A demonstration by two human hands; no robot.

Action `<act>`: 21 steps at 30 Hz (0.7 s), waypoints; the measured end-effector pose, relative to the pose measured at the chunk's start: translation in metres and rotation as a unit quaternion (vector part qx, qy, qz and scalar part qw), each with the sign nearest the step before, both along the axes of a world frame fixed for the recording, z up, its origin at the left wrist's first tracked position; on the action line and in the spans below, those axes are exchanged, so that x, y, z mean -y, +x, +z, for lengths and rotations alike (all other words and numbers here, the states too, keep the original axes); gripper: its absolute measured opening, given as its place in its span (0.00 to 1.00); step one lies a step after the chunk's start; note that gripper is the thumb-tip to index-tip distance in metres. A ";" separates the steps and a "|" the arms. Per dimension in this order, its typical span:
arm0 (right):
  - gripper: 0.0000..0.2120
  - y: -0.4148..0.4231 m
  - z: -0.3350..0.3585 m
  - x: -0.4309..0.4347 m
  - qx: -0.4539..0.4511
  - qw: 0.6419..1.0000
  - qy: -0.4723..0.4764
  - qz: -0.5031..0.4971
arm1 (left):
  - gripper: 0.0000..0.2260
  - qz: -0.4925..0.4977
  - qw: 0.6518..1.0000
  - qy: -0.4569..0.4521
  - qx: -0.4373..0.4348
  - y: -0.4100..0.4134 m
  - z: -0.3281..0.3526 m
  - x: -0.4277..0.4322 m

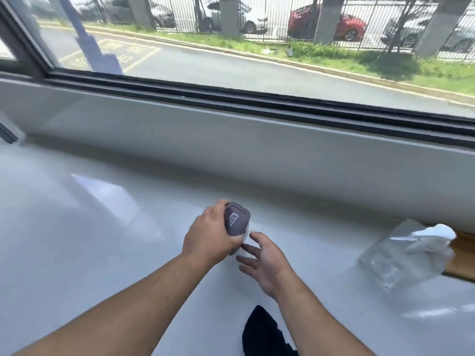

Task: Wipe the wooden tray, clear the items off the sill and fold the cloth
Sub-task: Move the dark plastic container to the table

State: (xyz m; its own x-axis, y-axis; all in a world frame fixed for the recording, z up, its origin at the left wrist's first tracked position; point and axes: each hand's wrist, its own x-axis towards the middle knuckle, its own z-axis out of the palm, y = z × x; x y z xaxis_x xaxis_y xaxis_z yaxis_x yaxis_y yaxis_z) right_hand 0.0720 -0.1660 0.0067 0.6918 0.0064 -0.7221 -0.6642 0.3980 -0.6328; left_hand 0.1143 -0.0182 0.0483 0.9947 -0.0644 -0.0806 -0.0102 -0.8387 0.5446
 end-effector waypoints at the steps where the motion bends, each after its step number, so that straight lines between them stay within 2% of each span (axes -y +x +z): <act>1: 0.07 -0.002 0.004 -0.027 0.004 1.000 -0.001 0.024 | 0.31 0.019 1.000 0.002 0.006 -0.009 0.005 -0.029; 5: 0.08 -0.019 0.019 -0.146 0.014 0.993 0.000 0.118 | 0.28 0.109 0.994 0.003 0.029 -0.058 0.023 -0.157; 9: 0.10 -0.062 0.030 -0.277 0.022 0.974 -0.001 0.225 | 0.33 0.198 0.980 0.024 0.025 -0.127 0.030 -0.289; 17: 0.07 -0.205 0.044 -0.531 0.013 0.908 -0.022 0.418 | 0.34 0.354 0.935 0.014 0.006 -0.320 0.023 -0.527; 21: 0.11 -0.282 0.038 -0.632 0.007 0.870 -0.022 0.492 | 0.38 0.430 0.903 0.000 -0.017 -0.415 0.013 -0.619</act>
State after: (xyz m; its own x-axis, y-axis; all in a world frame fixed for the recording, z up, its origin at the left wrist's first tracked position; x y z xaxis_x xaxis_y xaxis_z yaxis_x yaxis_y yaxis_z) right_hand -0.2099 0.4664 0.0447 0.3754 0.5729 -0.7286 -0.6617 -0.3848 -0.6435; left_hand -0.3003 0.6007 0.0617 0.6744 0.7299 -0.1114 0.6607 -0.5293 0.5323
